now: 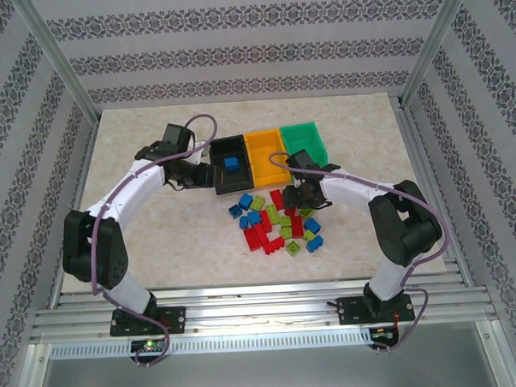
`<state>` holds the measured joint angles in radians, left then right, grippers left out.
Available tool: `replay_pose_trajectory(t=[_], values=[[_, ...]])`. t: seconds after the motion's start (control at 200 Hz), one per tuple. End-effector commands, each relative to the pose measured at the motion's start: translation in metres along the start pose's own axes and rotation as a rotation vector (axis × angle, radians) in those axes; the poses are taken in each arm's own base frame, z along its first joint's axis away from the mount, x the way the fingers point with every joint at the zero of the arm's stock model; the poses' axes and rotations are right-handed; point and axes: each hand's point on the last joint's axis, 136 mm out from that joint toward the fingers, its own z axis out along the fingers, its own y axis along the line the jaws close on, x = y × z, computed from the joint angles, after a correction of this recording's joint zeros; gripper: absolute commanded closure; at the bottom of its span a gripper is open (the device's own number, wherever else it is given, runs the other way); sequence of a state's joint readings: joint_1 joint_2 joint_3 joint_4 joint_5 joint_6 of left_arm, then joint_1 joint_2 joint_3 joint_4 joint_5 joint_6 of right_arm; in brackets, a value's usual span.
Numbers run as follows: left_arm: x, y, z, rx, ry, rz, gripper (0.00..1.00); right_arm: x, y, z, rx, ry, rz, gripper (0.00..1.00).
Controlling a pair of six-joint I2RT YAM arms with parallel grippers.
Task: Sort the legos into containers by color
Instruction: Move the legos to the center of the table, then pick up the lego from the center of the table.
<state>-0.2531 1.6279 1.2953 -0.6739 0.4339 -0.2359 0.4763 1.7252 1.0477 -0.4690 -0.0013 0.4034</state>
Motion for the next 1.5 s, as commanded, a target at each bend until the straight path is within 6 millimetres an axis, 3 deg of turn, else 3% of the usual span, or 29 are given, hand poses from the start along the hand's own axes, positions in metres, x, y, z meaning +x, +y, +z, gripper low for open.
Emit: replay_pose_trajectory(t=[0.0, 0.08, 0.245, 0.36, 0.555, 0.754, 0.954, 1.324, 1.399, 1.494], values=[[-0.006, -0.002, -0.001, 0.013, -0.016, 0.012, 0.46, 0.011, -0.032, -0.003, 0.124, 0.052, -0.016, 0.43], [-0.009, -0.001, -0.002, 0.002, -0.023, 0.019, 0.46, 0.008, -0.029, -0.009, 0.083, 0.037, -0.002, 0.42], [-0.011, 0.004, -0.008, -0.038, -0.037, 0.038, 0.46, 0.0, -0.001, -0.015, 0.026, 0.032, -0.035, 0.39], [-0.01, 0.003, -0.009, -0.035, -0.038, 0.039, 0.46, -0.005, 0.011, -0.009, 0.018, 0.021, -0.04, 0.39], [-0.012, 0.005, -0.014, -0.054, -0.049, 0.054, 0.46, 0.0, 0.009, 0.006, 0.034, 0.053, -0.018, 0.39], [-0.012, 0.005, -0.016, -0.058, -0.055, 0.058, 0.46, 0.004, -0.006, 0.002, 0.1, 0.035, 0.0, 0.39], [-0.012, 0.004, -0.016, -0.05, -0.057, 0.059, 0.46, 0.005, -0.008, 0.003, 0.098, 0.041, 0.002, 0.39], [-0.012, 0.007, -0.017, -0.068, -0.063, 0.065, 0.46, 0.008, 0.012, 0.02, 0.049, 0.086, -0.033, 0.43], [-0.011, 0.006, -0.017, -0.063, -0.06, 0.064, 0.46, 0.008, 0.012, 0.021, 0.046, 0.084, -0.036, 0.45], [-0.011, 0.007, -0.018, -0.071, -0.062, 0.066, 0.46, 0.008, 0.014, 0.02, 0.04, 0.091, -0.047, 0.59]])
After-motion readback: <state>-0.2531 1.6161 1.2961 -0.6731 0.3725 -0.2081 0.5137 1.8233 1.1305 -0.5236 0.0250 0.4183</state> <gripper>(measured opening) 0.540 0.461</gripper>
